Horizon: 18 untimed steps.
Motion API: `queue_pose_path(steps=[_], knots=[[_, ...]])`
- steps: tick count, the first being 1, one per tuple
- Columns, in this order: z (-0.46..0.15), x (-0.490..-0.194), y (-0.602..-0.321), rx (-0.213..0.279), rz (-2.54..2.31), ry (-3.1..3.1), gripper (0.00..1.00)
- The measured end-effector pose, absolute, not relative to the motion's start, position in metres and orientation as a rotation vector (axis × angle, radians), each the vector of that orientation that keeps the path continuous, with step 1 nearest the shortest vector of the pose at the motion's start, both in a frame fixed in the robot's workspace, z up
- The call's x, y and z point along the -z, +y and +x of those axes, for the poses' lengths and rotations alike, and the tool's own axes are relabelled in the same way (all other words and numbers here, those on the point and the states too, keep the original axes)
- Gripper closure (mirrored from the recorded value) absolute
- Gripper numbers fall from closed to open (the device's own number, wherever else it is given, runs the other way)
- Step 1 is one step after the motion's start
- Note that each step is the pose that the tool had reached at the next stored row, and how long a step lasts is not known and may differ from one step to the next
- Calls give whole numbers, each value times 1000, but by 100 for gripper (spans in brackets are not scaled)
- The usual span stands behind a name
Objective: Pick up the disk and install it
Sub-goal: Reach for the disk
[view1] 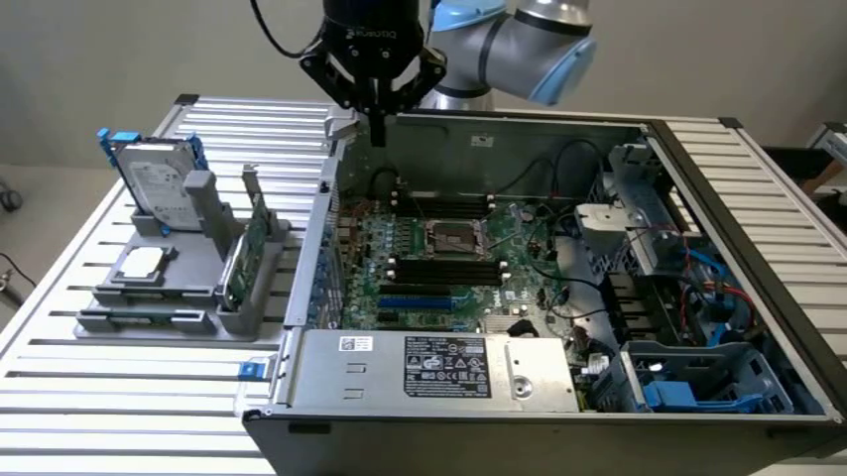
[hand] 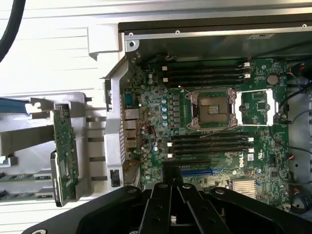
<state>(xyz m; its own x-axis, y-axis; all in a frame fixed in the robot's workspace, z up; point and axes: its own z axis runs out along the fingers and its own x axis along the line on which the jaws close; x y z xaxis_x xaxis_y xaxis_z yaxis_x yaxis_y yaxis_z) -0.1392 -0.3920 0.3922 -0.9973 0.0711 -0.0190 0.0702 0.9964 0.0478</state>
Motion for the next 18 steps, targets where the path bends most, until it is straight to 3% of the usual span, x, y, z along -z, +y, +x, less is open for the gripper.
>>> queue_pose_path(steps=[18], knots=[[-221,-388,-362,-41,110,3118,89]])
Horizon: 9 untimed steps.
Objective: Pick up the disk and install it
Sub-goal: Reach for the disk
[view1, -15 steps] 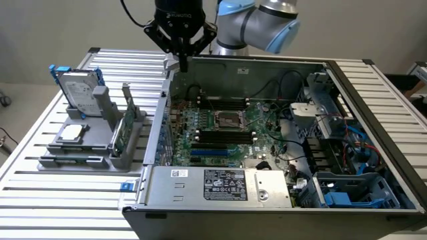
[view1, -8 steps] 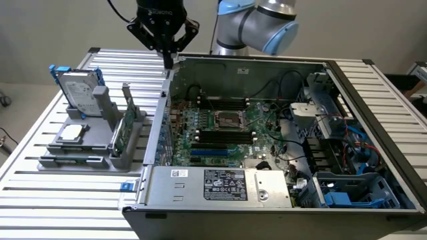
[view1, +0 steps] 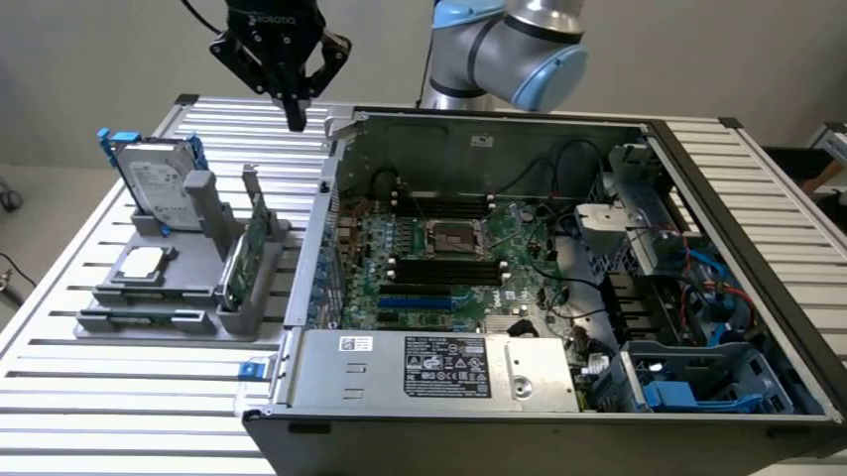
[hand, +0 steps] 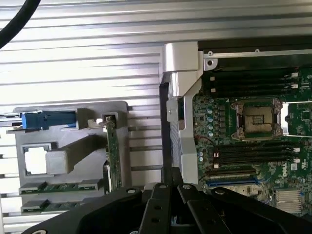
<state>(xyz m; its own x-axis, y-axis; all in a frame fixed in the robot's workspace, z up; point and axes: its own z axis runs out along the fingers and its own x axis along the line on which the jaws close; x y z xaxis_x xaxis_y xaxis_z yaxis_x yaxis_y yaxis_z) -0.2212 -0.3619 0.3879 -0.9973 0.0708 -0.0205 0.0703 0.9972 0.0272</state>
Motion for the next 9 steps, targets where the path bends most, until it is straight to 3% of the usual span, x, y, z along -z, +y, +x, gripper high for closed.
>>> queue_pose_path(steps=[9], knots=[[-262,-384,-349,-12,110,3118,89]])
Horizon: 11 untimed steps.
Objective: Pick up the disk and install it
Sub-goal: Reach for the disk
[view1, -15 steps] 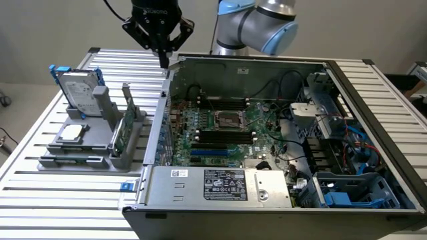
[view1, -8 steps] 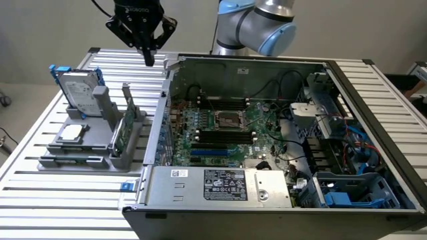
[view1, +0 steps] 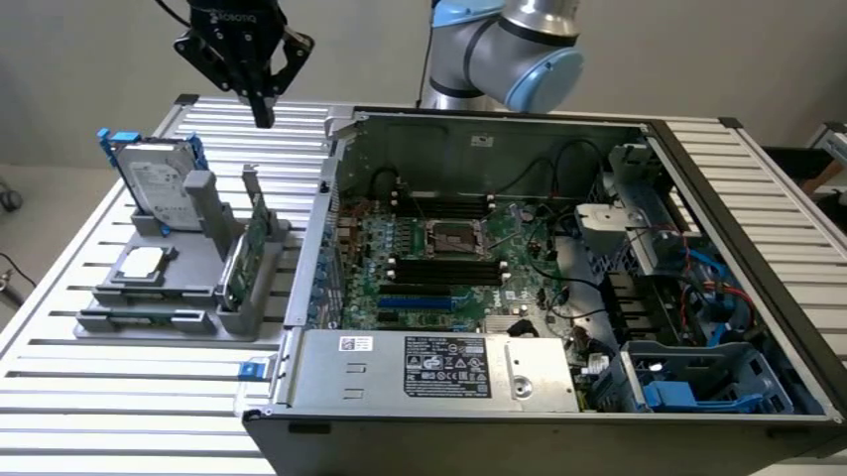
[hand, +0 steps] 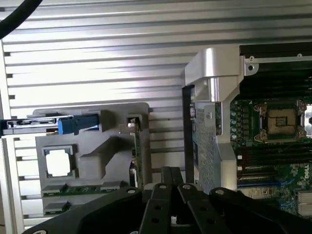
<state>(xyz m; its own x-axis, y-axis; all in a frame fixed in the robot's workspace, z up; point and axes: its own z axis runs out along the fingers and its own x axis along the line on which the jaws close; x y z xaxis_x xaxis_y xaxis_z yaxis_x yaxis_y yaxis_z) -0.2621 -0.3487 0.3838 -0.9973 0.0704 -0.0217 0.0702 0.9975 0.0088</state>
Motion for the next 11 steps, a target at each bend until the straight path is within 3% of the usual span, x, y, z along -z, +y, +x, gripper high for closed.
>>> queue_pose_path(steps=[11], knots=[[-312,-379,-325,10,109,3117,89]])
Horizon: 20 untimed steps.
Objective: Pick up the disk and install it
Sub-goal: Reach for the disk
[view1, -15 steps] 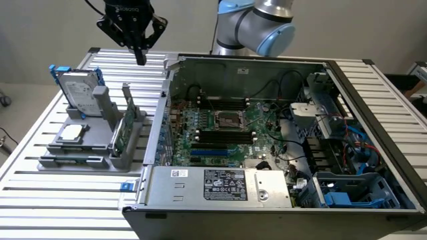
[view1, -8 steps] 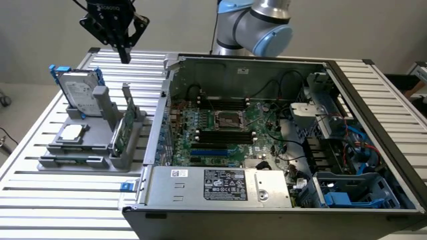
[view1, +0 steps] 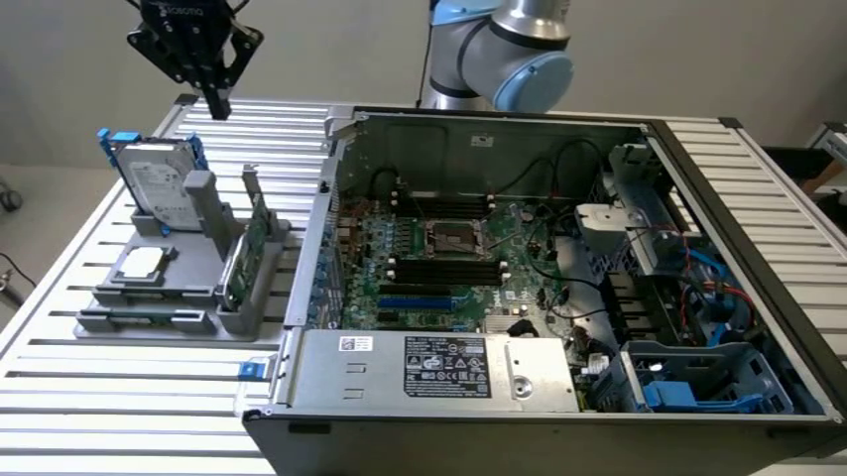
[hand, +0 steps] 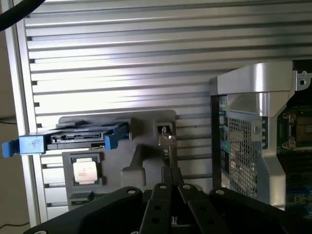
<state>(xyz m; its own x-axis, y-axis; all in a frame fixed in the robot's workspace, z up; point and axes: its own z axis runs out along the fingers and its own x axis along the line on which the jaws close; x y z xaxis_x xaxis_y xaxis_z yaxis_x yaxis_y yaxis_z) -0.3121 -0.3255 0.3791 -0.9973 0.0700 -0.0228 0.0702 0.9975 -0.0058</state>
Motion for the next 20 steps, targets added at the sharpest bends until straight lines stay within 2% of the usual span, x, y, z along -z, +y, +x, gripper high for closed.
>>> queue_pose_path(steps=[20], knots=[[-403,-367,-288,78,109,3115,89]])
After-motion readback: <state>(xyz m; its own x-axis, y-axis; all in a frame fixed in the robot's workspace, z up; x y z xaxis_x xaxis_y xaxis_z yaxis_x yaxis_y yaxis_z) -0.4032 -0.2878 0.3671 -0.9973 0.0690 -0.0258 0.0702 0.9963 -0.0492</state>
